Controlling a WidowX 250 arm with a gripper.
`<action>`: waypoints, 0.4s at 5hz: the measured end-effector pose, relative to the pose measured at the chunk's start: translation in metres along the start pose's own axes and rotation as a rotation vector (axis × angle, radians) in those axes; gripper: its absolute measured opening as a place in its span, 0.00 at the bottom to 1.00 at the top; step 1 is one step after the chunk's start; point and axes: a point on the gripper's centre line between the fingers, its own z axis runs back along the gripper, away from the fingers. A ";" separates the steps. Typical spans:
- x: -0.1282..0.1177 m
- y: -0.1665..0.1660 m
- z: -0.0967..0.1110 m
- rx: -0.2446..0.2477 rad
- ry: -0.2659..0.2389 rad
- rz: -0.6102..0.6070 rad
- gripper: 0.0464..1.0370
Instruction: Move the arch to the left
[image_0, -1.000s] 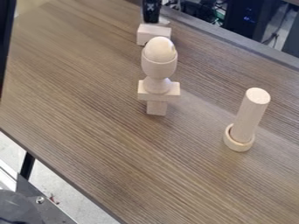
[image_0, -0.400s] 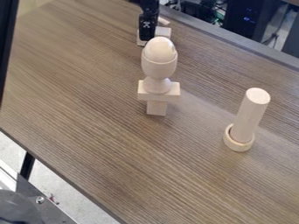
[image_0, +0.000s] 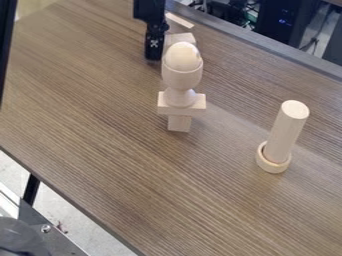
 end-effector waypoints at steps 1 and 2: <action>-0.002 -0.002 0.002 -0.019 0.014 0.006 0.54; -0.012 -0.004 0.033 -0.096 0.061 -0.006 0.54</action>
